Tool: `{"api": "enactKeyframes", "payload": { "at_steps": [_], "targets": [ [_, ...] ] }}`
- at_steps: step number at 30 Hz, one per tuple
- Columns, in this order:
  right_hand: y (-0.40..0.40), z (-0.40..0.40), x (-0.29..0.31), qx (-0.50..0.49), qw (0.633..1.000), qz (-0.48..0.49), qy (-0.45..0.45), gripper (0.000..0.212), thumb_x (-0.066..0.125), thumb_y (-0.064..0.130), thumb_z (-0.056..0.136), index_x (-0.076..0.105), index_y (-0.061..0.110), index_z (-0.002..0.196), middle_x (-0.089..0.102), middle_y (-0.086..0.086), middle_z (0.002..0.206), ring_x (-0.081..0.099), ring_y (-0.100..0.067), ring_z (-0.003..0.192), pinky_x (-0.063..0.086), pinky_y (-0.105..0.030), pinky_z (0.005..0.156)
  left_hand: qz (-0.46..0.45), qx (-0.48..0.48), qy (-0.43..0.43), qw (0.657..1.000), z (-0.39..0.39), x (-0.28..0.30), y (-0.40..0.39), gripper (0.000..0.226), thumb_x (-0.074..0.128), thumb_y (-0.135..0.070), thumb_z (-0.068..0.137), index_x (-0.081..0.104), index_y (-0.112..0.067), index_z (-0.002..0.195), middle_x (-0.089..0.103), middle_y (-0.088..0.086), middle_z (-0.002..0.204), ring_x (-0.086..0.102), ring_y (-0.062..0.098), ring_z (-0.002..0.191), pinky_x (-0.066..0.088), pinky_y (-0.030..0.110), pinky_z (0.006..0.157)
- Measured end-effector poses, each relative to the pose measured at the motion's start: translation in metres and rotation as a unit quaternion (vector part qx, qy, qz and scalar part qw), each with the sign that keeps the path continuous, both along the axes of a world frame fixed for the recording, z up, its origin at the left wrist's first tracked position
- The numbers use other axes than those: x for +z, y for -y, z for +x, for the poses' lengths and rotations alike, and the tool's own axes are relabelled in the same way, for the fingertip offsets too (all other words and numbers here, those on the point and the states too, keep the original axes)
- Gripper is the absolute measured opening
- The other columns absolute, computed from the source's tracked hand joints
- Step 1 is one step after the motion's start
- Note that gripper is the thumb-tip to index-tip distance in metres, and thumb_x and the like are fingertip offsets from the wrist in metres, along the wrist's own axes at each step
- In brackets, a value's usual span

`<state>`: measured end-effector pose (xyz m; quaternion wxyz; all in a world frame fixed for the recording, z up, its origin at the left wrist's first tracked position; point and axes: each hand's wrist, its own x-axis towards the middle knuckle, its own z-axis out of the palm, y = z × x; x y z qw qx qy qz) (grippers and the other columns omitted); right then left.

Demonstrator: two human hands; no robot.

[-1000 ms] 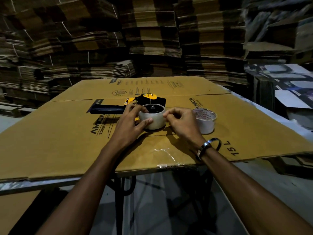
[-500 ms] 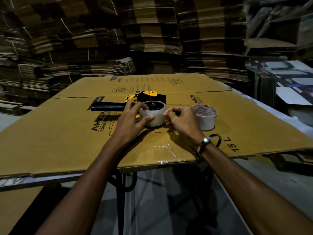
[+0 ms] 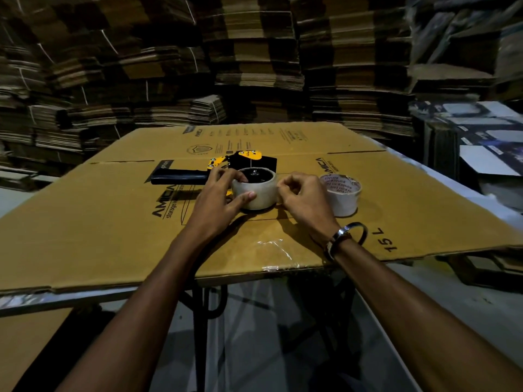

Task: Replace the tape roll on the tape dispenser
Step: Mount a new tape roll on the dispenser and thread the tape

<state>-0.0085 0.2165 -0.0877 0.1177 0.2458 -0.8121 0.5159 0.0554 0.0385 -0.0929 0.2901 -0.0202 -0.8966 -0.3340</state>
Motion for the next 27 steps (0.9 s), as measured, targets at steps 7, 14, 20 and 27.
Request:
{"api": "enactKeyframes", "payload": {
  "at_steps": [7, 14, 20, 27],
  "targets": [
    [0.0014, -0.0001, -0.0013, -0.014, 1.0, 0.0, -0.01, 0.009, 0.06, 0.014, 0.093, 0.068, 0.015, 0.089, 0.07, -0.002, 0.084, 0.067, -0.019, 0.081, 0.06, -0.047, 0.074, 0.0, 0.004, 0.006, 1.0, -0.0001, 0.0009, -0.0013, 0.035, 0.067, -0.032, 0.091, 0.057, -0.018, 0.121, 0.041, 0.004, 0.138, 0.037, 0.007, 0.116, 0.033, 0.007, 0.069],
    [-0.0003, -0.0032, -0.0027, -0.009, 1.0, 0.001, 0.016, 0.013, 0.062, 0.012, 0.093, 0.069, 0.021, 0.087, 0.072, -0.002, 0.083, 0.071, -0.019, 0.081, 0.06, -0.047, 0.076, 0.001, 0.01, 0.004, 1.0, -0.0009, 0.0011, -0.0024, 0.035, 0.067, -0.033, 0.09, 0.057, -0.017, 0.12, 0.044, 0.004, 0.132, 0.042, 0.008, 0.114, 0.035, 0.007, 0.066],
    [0.0001, -0.0013, -0.0013, -0.01, 0.999, 0.028, 0.028, 0.013, 0.062, 0.012, 0.094, 0.07, 0.019, 0.086, 0.071, -0.002, 0.081, 0.069, -0.019, 0.081, 0.06, -0.045, 0.079, -0.002, 0.009, 0.003, 1.0, -0.0008, 0.0014, -0.0013, 0.035, 0.067, -0.032, 0.091, 0.057, -0.018, 0.121, 0.043, 0.004, 0.134, 0.04, 0.008, 0.116, 0.034, 0.006, 0.068],
    [-0.0028, 0.0002, 0.0012, 0.008, 0.998, -0.037, 0.04, 0.012, 0.059, 0.01, 0.095, 0.07, 0.015, 0.093, 0.071, -0.004, 0.084, 0.07, -0.015, 0.079, 0.061, -0.039, 0.075, 0.006, 0.002, 0.005, 1.0, -0.0024, 0.0002, 0.0001, 0.035, 0.068, -0.033, 0.09, 0.057, -0.018, 0.119, 0.043, 0.003, 0.132, 0.043, 0.011, 0.116, 0.035, 0.007, 0.072]
  ]
}}
